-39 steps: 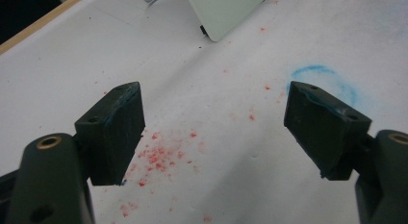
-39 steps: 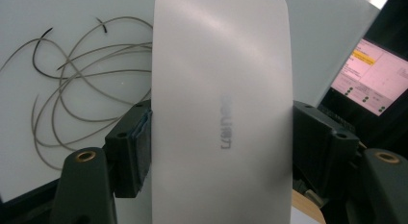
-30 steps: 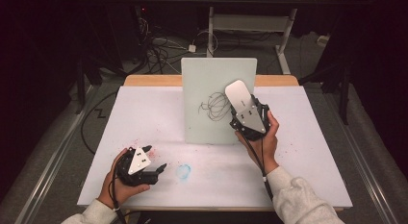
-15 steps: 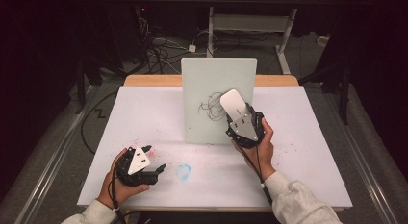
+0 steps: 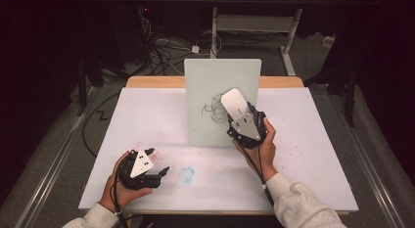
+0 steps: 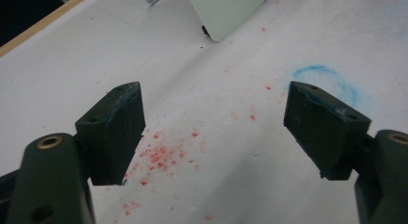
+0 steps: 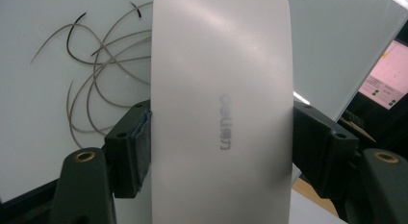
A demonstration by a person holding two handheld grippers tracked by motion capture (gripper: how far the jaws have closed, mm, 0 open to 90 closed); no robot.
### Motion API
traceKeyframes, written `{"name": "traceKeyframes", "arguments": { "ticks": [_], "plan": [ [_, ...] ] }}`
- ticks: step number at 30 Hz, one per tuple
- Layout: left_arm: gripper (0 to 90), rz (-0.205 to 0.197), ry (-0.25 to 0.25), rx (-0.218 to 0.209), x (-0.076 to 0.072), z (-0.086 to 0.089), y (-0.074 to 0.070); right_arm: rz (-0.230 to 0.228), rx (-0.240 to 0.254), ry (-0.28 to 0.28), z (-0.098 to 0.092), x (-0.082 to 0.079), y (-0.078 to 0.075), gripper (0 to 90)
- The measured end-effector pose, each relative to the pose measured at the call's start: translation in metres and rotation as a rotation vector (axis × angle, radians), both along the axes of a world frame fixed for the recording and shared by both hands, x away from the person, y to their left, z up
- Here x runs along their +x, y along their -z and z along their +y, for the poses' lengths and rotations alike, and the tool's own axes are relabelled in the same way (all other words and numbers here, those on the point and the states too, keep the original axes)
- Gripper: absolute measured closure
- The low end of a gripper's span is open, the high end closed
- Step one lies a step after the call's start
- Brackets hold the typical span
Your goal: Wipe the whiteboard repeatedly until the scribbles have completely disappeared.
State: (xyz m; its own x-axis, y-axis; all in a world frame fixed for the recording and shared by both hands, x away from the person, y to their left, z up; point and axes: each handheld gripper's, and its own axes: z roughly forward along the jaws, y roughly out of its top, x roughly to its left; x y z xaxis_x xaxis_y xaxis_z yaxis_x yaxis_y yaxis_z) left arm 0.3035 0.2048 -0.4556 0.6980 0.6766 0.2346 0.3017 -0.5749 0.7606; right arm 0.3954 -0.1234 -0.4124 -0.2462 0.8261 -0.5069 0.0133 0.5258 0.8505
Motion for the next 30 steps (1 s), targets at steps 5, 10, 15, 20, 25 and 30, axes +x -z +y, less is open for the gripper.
{"name": "traceKeyframes", "arguments": {
  "ticks": [5,10,15,20,25,30],
  "plan": [
    [21.6,0.001,0.003,0.003,0.000,0.000,0.000,-0.009,0.003,0.010,0.005,0.001,-0.003,31.3],
    [21.6,0.001,0.003,0.003,0.000,0.000,0.000,0.001,-0.015,-0.002,0.009,-0.001,0.001,31.3],
    [21.7,0.000,0.003,0.002,0.000,0.001,0.000,0.006,-0.053,-0.011,0.013,-0.005,0.012,31.3],
    [21.6,-0.003,0.002,0.004,-0.001,0.000,-0.001,0.014,-0.060,-0.018,0.016,-0.009,0.022,31.3],
    [21.6,-0.003,0.005,0.005,-0.001,0.001,-0.001,0.024,-0.074,-0.031,0.021,-0.011,0.028,31.3],
    [21.6,-0.002,0.006,0.005,-0.001,0.001,-0.001,0.030,-0.093,-0.034,0.025,-0.013,0.032,31.3]
  ]
}}
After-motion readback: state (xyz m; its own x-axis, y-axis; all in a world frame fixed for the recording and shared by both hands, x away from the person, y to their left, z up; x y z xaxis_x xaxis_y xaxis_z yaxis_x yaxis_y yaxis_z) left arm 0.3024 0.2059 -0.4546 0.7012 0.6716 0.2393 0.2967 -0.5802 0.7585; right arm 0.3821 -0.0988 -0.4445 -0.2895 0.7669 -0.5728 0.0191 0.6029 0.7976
